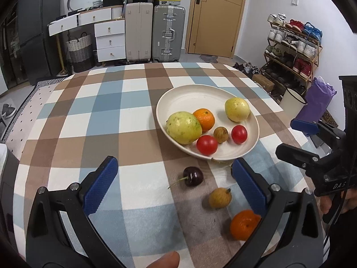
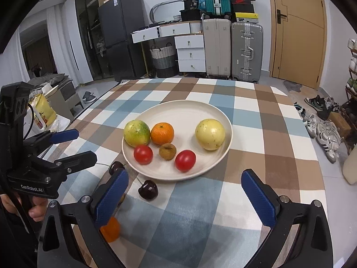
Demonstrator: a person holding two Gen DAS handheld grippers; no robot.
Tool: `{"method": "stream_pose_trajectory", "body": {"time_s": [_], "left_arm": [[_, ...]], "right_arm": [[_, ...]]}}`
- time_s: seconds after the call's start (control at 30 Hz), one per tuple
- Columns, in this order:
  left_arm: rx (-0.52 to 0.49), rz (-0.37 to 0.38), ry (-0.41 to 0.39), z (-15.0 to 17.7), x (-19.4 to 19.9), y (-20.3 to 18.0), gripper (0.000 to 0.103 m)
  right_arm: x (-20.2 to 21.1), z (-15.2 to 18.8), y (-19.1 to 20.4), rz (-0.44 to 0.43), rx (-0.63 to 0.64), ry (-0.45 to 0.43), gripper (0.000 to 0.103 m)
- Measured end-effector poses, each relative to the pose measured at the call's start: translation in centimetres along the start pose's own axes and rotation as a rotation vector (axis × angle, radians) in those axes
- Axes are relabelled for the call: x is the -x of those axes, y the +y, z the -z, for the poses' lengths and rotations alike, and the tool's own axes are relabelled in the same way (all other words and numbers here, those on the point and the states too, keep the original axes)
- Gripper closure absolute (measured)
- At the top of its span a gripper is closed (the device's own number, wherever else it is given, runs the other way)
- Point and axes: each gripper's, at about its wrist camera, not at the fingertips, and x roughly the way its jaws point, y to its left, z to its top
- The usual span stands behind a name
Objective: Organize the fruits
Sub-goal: 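Open both grippers over the plate and withdraw, then grasp the mandarin orange with the left gripper while the right gripper reaches the brown pear-shaped fruit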
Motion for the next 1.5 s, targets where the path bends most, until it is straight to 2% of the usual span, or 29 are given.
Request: {"method": "stream_pose_trajectory", "body": {"time_s": [0.63, 0.93, 1.2, 1.43, 1.5], "left_arm": [[0.022, -0.011, 0.069, 4.1, 0.7, 0.3, 0.001], [0.0, 0.039, 0.088, 5.2, 1.1, -1.7, 0.001], [-0.035, 0.118, 0.126, 6.2, 1.0, -4.1, 0.001], [-0.05, 0.139, 0.162, 6.9, 0.1, -5.3, 0.001], [-0.061, 0.129, 0.164, 7.0, -0.1, -5.5, 0.004]], "right_arm": [[0.1, 3.4, 1.7, -0.016, 0.01, 0.072, 0.0], [0.2, 4.3, 1.7, -0.016, 0.015, 0.092, 0.0], [0.6, 5.6, 0.8, 0.003, -0.008, 0.106, 0.0], [0.7, 6.0, 0.4, 0.005, -0.021, 0.109, 0.0], [0.6, 6.0, 0.4, -0.001, -0.027, 0.11, 0.0]]}}
